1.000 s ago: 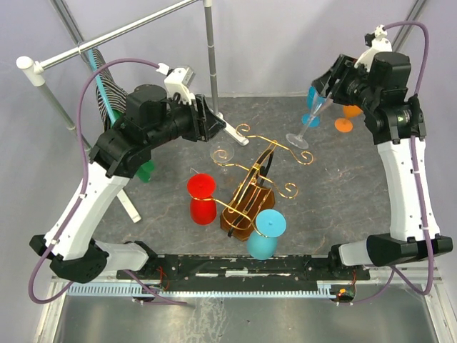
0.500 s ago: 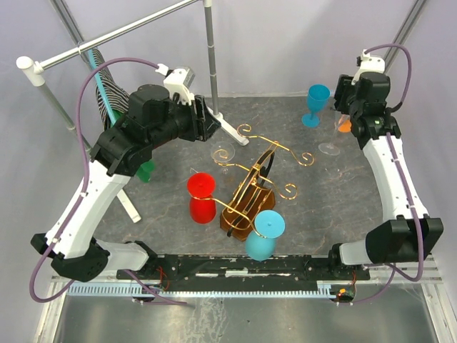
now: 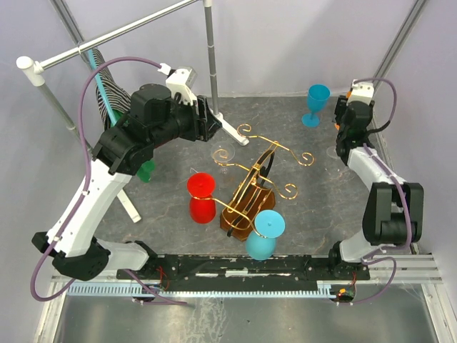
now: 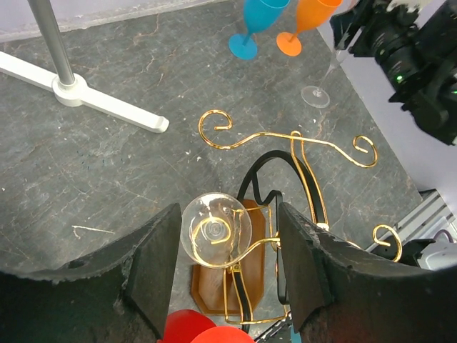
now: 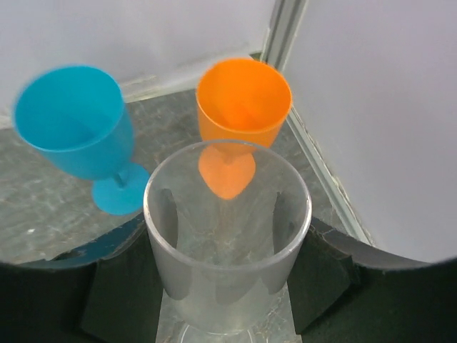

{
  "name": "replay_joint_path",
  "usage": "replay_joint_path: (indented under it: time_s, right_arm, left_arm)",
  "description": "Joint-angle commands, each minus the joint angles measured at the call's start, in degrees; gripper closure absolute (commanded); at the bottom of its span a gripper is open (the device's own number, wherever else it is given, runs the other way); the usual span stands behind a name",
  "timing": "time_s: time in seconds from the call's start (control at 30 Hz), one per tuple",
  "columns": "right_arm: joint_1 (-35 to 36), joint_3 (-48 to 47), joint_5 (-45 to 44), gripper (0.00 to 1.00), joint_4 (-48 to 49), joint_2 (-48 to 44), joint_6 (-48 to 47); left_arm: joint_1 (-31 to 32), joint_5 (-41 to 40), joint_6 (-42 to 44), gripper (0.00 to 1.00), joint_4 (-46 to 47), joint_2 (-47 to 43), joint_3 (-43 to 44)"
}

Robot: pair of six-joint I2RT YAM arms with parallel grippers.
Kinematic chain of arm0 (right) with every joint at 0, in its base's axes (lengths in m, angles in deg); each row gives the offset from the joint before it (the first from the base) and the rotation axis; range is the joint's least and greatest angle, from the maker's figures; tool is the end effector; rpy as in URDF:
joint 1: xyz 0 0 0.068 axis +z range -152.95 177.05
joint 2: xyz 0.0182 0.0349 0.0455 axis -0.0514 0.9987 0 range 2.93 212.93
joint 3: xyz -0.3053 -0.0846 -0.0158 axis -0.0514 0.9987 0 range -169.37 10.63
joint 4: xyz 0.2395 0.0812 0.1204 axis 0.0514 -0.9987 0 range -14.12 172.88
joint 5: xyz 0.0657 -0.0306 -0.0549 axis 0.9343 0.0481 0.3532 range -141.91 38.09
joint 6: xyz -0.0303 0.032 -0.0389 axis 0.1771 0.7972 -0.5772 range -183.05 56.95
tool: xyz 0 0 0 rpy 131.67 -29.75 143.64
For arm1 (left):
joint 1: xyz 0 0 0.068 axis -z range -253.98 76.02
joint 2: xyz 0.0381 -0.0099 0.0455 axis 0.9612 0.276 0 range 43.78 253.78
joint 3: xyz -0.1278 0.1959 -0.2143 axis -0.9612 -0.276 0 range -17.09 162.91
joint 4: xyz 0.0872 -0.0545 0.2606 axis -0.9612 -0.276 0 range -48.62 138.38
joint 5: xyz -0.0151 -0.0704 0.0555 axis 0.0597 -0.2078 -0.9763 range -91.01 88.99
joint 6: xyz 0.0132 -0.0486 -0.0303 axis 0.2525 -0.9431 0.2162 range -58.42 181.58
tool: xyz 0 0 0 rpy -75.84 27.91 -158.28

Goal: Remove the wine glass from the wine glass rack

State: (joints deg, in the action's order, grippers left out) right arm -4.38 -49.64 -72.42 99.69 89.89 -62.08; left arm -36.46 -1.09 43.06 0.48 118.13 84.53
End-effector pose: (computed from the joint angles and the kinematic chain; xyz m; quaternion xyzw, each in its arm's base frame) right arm 0.3788 -0.0245 0.3378 0.1303 0.7505 -0.1388 0.6328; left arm 0.2011 -0.1543 0.5453 0.1353 0.8111 -0.2668 0.5026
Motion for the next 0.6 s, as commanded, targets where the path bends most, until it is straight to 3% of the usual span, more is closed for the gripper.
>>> replay_joint_path:
  time_s: [0.0, 0.3, 0.57]
  right_arm:
    - [-2.5, 4.2, -2.3, 0.61, 23.0, 2.4, -0.7]
    - [-5.4, 8.0, -0.1, 0.62, 38.9, 9.9, 1.1]
    - [-6.0, 9.0, 0.0, 0.61, 46.0, 14.4, -0.5]
  left_arm:
    - [0.2, -1.1, 3.3, 0.36, 1.6, 1.1, 0.7]
    - [0.1, 0.8, 3.2, 0.35, 2.3, 2.5, 0.2]
    - [0.2, 0.6, 3.0, 0.35, 4.2, 1.4, -1.3]
